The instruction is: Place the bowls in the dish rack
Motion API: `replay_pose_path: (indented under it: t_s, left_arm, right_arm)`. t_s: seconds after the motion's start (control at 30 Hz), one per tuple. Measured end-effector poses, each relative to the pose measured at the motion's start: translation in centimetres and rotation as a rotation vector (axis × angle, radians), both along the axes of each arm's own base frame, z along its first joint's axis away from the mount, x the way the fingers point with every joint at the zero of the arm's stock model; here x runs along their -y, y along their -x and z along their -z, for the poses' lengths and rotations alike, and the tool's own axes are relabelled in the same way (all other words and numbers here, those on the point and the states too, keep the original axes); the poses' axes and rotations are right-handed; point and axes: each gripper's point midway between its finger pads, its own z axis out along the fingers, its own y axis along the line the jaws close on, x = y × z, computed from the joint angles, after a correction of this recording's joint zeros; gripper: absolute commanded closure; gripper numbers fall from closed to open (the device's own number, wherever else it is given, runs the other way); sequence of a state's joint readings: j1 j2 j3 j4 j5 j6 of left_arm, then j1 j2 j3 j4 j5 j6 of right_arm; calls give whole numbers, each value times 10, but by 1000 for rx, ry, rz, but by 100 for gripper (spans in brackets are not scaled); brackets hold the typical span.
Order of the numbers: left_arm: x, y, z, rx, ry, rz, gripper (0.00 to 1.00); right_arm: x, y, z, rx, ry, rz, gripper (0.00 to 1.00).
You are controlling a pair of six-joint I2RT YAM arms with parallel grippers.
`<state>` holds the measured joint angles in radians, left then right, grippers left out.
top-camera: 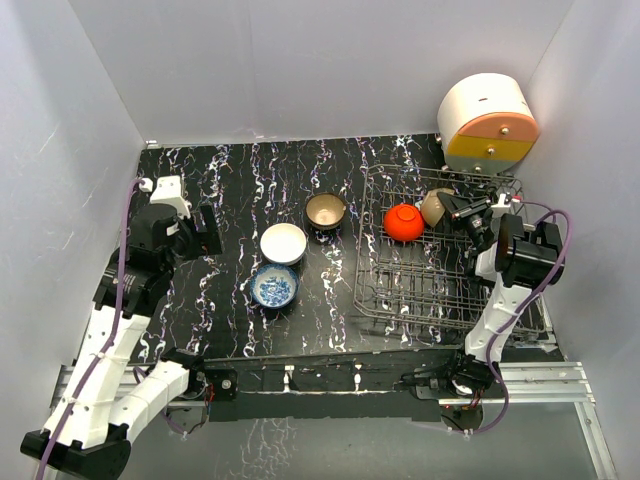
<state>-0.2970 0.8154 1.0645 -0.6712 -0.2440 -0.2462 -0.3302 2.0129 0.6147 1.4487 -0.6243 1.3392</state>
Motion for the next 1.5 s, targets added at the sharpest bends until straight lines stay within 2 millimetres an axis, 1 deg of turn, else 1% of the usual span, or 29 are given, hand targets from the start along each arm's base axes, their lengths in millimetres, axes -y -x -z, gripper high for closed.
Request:
replay_pose_path:
  t_s: [0.07,0.23,0.33,0.5,0.6,0.77,0.87,0.93,1.07,1.37,1.5]
  left_arm:
    - [0,0,-2,3,1,0,3]
    - [-1,2,-2,-4,-2,-2,3]
    - [-1,2,-2,-5,-2,-3,3]
    - [-1,3,-2,-6,1,-5,3]
    - [-1,3,-1,-10,0,-5,3]
    - [-1,4,-1,-11,2,-6,3]
    - [-1,4,-1,-11,3,-6,3]
    - [-1,4,-1,-11,3,-6,3]
    - [0,4,-1,-11,7,-5,3]
    - [0,6,-5,6,19,-4,3]
    - [-1,9,-9,23,27,-5,3]
  right_arm:
    - [2,-1,3,-10,-15,5,86]
    - [5,1,5,-26,-51,5,81]
    - [6,5,10,-48,-75,-6,81]
    - [18,14,18,-88,-126,2,80]
    - [21,21,22,-107,-146,-3,80]
    - [24,29,24,-121,-158,-8,83]
    - [25,35,25,-129,-161,-8,82]
    - [26,39,25,-133,-158,-3,77]
    - [29,47,26,-133,-137,17,76]
    - [40,75,30,-161,-70,156,70]
    - [42,79,33,-197,-57,182,70]
